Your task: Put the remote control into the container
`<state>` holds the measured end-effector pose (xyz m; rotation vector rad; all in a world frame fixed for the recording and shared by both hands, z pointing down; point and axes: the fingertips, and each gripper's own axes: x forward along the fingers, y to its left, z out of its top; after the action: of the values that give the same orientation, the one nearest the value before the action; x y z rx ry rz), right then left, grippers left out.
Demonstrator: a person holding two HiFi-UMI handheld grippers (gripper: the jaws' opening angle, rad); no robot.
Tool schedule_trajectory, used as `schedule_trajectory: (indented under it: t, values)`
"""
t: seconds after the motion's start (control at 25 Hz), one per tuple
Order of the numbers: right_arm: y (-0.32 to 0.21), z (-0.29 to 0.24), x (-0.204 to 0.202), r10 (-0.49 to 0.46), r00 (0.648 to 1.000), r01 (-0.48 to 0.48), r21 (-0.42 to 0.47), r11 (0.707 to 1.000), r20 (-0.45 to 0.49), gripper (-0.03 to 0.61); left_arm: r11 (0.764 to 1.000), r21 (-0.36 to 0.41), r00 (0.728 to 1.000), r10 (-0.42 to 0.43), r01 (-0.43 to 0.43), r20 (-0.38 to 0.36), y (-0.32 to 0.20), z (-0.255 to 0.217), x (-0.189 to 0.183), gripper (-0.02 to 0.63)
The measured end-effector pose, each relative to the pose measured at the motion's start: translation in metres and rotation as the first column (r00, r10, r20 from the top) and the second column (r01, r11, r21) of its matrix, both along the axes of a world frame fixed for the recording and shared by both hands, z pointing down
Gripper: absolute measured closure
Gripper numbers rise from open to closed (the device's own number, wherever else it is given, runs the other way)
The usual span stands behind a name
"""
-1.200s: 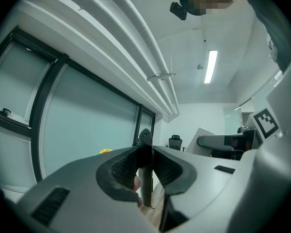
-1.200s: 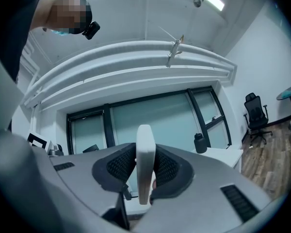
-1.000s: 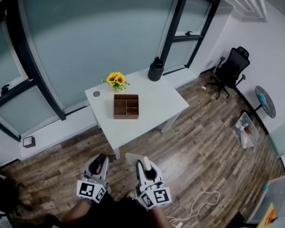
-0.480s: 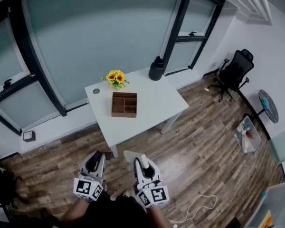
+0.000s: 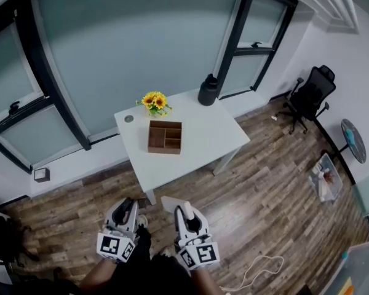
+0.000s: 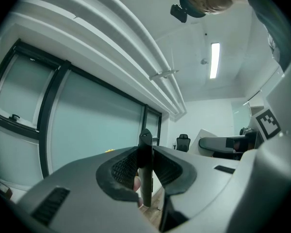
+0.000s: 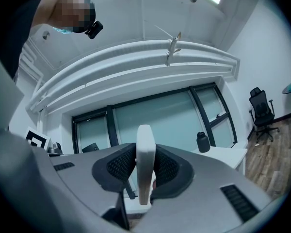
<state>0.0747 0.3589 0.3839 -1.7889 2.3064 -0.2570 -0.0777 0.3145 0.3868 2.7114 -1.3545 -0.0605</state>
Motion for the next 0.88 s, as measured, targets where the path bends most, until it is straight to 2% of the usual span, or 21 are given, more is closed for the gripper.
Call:
schedule_trajectory:
  t: [0.56,0.88]
  values:
    - [-0.09,0.001,0.015,0.054,0.998,-0.054,0.001,0.999,-0.021,0.485,0.999,0.014,0.999,0.041,-0.041,-0.016,-0.109,0.0,0.015,0.528]
    - [-0.143,0.01,0.021,0.082,0.996,-0.084,-0.044,0.996,-0.037,0.485,0.998,0.001,0.998,0.063,-0.063,-0.018,-0.168,0.002,0.021,0.528]
